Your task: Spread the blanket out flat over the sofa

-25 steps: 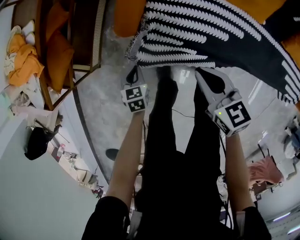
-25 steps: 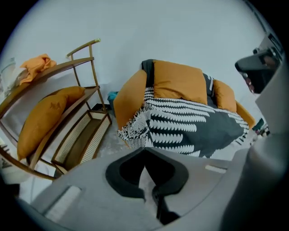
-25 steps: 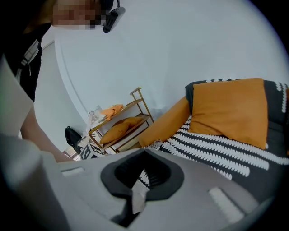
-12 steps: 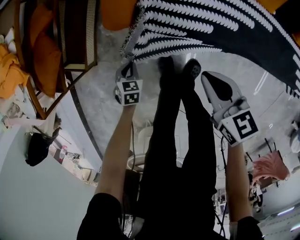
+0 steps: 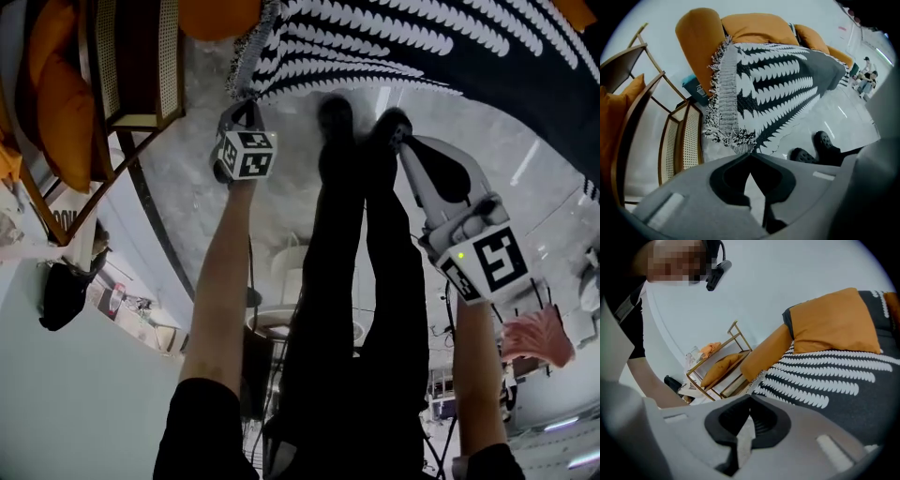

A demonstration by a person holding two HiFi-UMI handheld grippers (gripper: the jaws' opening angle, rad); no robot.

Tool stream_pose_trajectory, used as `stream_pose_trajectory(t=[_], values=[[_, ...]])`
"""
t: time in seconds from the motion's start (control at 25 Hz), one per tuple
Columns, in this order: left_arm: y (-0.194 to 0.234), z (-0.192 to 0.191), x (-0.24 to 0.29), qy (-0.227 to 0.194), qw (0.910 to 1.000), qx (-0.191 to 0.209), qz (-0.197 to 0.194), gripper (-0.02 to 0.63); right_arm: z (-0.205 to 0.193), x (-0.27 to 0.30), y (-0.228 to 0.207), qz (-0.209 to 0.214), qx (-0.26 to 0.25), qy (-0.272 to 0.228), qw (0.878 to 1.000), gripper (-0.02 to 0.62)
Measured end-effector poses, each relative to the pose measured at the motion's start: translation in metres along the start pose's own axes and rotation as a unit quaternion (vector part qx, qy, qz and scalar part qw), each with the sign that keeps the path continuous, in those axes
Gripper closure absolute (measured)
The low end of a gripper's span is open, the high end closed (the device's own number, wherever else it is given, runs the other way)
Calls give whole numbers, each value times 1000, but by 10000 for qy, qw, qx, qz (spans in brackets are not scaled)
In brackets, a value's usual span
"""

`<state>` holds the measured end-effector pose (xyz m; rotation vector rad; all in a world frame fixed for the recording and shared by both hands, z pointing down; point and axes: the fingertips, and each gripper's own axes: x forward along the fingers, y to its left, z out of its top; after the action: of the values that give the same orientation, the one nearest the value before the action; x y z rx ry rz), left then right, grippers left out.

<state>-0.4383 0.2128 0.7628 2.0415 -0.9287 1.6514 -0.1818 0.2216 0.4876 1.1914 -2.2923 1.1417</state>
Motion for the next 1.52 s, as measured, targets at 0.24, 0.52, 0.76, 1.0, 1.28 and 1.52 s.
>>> stream_pose_trajectory(t=[0.24,0.52,0.76,1.0,1.28,1.52], values=[[-6,-15,30,317,9988,327,-177,595,-21,6,2,114,-166,192,9996,592],[-19,-46,42,847,9943,307,-574,595,-29,13,1,148,-122,309,9993,592],[-16,-53,52,1203,9890,157,-841,595,-29,16,5,184,-105,383,9990,592],[-7,-50,54,1482,9852,16,-860,594,-20,7,1,130,-65,184,9997,592],[1,-24,56,1477,9831,724,-805,584,-18,1,-5,57,-39,86,9999,592],[6,-8,46,1361,9841,942,-640,471,-8,-9,-1,75,-76,34,9999,592]])
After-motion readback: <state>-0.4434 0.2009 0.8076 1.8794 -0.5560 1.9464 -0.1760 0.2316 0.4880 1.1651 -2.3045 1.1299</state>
